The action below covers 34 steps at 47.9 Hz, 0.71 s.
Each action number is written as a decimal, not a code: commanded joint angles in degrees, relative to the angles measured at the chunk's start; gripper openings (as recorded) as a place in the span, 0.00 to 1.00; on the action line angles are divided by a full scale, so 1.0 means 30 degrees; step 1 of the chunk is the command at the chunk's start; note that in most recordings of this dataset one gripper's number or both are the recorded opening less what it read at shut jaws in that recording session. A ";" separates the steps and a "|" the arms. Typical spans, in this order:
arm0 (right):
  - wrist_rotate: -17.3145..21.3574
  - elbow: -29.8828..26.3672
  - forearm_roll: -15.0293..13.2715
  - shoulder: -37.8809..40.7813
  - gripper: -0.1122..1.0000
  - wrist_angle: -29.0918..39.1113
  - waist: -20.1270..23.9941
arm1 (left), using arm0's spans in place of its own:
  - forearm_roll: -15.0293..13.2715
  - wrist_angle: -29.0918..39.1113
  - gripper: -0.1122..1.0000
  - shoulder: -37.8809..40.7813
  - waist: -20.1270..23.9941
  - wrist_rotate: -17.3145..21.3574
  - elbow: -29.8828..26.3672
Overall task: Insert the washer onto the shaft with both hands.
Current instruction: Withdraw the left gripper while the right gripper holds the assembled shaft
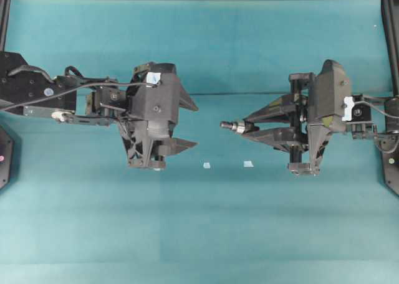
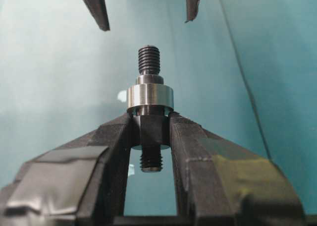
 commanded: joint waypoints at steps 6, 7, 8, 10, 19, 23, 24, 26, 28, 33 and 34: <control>0.0029 -0.0176 0.0029 -0.0234 0.10 0.0234 0.0000 | 0.0029 -0.0146 0.84 -0.0381 0.0029 -0.0059 -0.0146; 0.0029 -0.0176 0.0029 -0.0234 0.10 0.0322 0.0000 | 0.0029 -0.0176 0.84 -0.0410 0.0029 -0.0029 -0.0146; 0.0029 -0.0176 0.0029 -0.0264 0.10 0.0352 0.0000 | 0.0029 -0.0146 0.84 -0.0410 0.0029 -0.0059 -0.0146; 0.0029 -0.0176 0.0029 -0.0234 0.10 0.0410 0.0029 | 0.0029 -0.0146 0.84 -0.0410 0.0029 -0.0059 -0.0146; 0.0029 -0.0176 0.0029 -0.0234 0.10 0.0410 0.0029 | 0.0029 -0.0176 0.84 -0.0381 0.0029 -0.0059 -0.0059; 0.0029 -0.0146 0.0029 -0.0234 0.10 0.0410 0.0029 | 0.0029 -0.0146 0.84 -0.0410 0.0029 -0.0059 -0.0059; 0.0029 -0.0176 0.0029 -0.0234 0.10 0.0410 0.0029 | 0.0029 -0.0146 0.84 -0.0381 0.0029 -0.0059 -0.0029; 0.0029 -0.0146 0.0029 -0.0234 0.10 0.0410 0.0029 | 0.0029 -0.0146 0.84 -0.0410 0.0029 -0.0059 -0.0029; 0.0029 -0.0176 0.0029 -0.0234 0.10 0.0410 0.0029 | 0.0029 -0.0146 0.84 -0.0381 0.0029 -0.0059 0.0000; 0.0029 -0.0176 0.0029 -0.0234 0.10 0.0410 0.0029 | 0.0029 -0.0146 0.84 -0.0410 0.0029 -0.0059 0.0000; 0.0029 -0.0176 0.0029 -0.0234 0.10 0.0410 0.0000 | 0.0029 -0.0146 0.84 -0.0410 0.0029 -0.0059 0.0000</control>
